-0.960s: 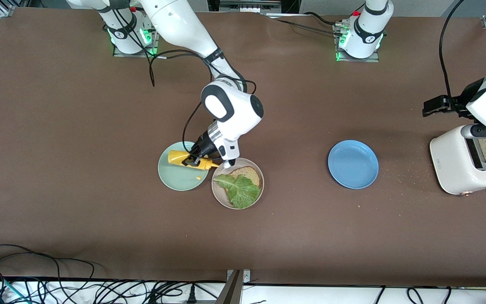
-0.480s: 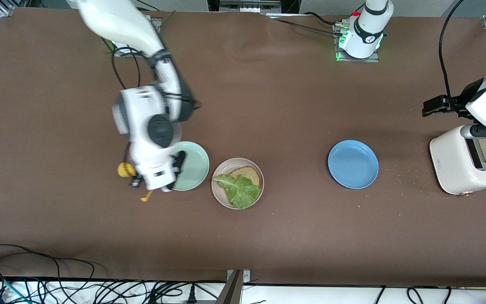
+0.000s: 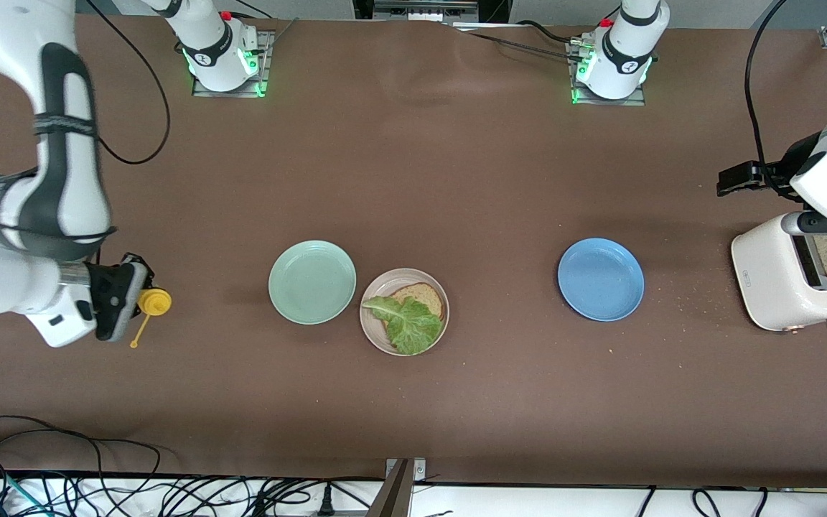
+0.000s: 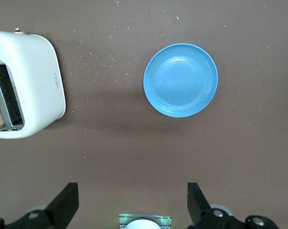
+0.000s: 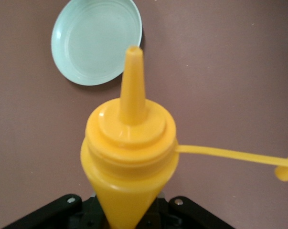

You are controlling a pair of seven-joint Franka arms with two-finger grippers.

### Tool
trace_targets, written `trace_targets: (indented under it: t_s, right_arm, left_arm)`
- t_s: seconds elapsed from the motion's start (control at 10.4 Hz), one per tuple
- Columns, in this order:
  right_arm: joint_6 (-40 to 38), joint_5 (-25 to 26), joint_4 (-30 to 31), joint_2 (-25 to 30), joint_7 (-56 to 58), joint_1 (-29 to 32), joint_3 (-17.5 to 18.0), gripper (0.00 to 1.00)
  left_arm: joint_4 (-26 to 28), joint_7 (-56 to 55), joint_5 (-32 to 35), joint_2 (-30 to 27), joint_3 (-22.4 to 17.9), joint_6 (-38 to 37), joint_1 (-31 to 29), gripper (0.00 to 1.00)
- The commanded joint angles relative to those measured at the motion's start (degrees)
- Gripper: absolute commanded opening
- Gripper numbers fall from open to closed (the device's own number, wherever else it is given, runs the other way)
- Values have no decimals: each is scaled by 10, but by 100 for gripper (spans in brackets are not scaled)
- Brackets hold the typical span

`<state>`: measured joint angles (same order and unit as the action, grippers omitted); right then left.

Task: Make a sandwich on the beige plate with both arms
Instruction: 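Carry the yellow bottle back and set it upright on the table, then open the right gripper off the bottle while the left gripper reaches the toaster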

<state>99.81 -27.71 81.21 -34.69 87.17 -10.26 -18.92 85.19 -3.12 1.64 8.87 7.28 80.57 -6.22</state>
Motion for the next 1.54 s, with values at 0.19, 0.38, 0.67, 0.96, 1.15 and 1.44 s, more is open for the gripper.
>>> trace_targets:
  t_s: [0.19, 0.38, 0.67, 0.96, 1.15, 1.44]
  right_arm:
    - [-19, -156, 166, 45, 250, 91, 15, 0]
    - [-21, -179, 205, 41, 336, 117, 14, 0]
    - [-14, -190, 209, 13, 423, 138, 14, 0]
    - [-11, -231, 207, -15, 504, 140, 14, 0]
    - [-14, -240, 208, -20, 514, 144, 15, 0]
    - [-30, -279, 207, -53, 549, 166, 17, 0]
  left_arm:
    - [-13, -10, -3, 21, 2, -11, -2, 100]
    - [-14, -10, -2, 27, 1, -11, -2, 100]
    - [-13, -11, -1, 29, -2, -12, -5, 100]
    - [-12, -8, 24, 29, 0, -12, -7, 100]
    - [-8, -2, 53, 29, 0, -13, -17, 100]
    - [-7, 50, 93, 33, -1, -12, -47, 100]
